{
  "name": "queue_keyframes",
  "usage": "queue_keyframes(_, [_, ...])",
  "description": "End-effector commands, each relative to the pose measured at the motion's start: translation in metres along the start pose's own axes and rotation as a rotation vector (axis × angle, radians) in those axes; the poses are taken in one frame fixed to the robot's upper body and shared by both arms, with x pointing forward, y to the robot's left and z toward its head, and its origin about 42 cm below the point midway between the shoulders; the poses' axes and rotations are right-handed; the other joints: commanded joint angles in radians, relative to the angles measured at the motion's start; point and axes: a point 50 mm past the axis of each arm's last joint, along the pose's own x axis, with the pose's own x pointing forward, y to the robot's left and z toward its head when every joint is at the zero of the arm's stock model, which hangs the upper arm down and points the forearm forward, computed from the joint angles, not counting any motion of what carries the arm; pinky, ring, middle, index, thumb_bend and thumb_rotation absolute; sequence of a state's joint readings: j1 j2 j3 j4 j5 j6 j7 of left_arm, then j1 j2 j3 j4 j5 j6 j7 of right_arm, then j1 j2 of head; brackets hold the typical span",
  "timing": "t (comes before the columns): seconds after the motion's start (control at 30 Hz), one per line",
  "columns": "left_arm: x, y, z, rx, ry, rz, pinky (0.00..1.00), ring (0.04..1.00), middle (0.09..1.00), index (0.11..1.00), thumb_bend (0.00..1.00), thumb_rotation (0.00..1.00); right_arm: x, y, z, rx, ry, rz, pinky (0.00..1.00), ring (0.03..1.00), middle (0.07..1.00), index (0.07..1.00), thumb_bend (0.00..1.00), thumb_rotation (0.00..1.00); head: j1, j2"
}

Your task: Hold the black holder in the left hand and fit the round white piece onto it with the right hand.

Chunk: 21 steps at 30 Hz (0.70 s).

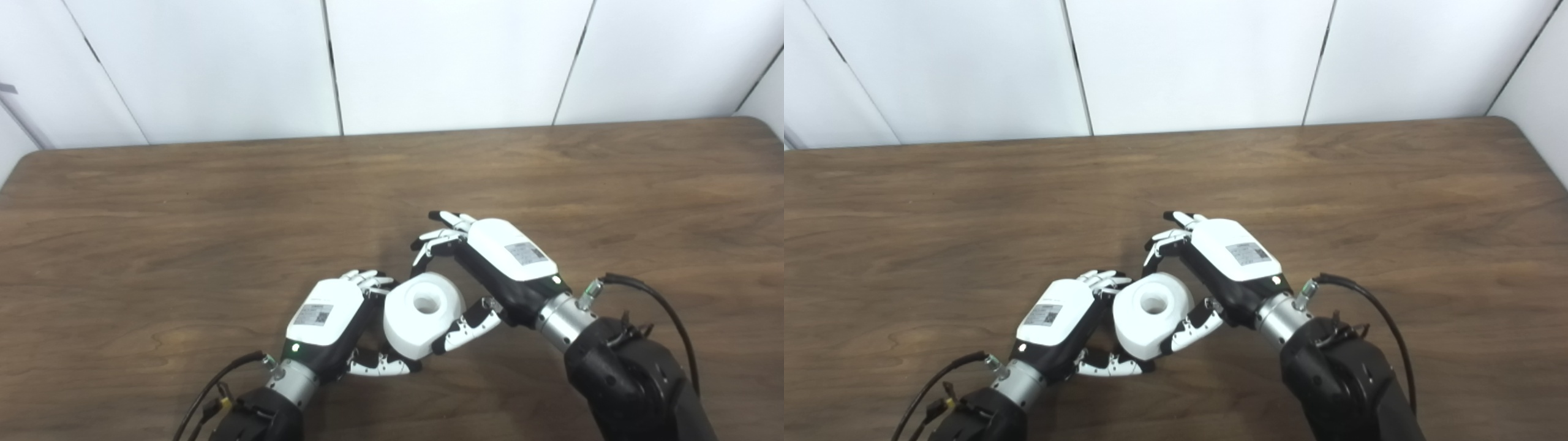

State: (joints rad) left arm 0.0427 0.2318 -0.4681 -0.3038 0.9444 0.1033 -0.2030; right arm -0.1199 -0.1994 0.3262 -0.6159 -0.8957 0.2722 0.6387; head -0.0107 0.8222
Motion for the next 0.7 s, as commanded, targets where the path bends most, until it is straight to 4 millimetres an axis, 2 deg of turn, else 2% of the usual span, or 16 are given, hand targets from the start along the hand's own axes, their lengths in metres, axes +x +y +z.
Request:
queue_keyframes(0.0, [-0.0022,-0.0158,0.0016,0.005,0.009,-0.105,0.89,0.875,0.812,0.487,0.52,0.05,0.0029,-0.0018,-0.0037,-0.036,0.025,0.03,0.93,0.938,0.784,0.483,0.52,0.13,0.0,0.004])
queue_keyframes(0.2, [-0.002,-0.0156,0.0026,0.007,0.01,-0.105,0.89,0.878,0.814,0.487,0.52,0.05,0.0052,-0.0036,-0.0023,-0.064,0.026,0.104,0.89,0.92,0.777,0.486,0.52,0.14,0.0,0.005])
queue_keyframes(0.6, [-0.0023,-0.0158,0.0046,0.01,0.007,-0.101,0.89,0.878,0.813,0.487,0.52,0.05,0.002,-0.0073,-0.0019,-0.096,0.042,0.141,0.89,0.931,0.785,0.492,0.52,0.15,0.003,0.009])
queue_keyframes(0.63, [-0.0023,-0.0157,0.0046,0.01,0.007,-0.102,0.89,0.879,0.813,0.487,0.52,0.05,0.0018,-0.0074,-0.0022,-0.097,0.042,0.142,0.89,0.932,0.787,0.544,0.71,0.2,0.003,0.009])
queue_keyframes(0.67, [-0.0023,-0.0159,0.0045,0.01,0.008,-0.102,0.89,0.879,0.814,0.487,0.52,0.05,0.0016,-0.0078,-0.0026,-0.101,0.046,0.142,0.89,0.932,0.789,0.577,0.82,0.24,0.003,0.009])
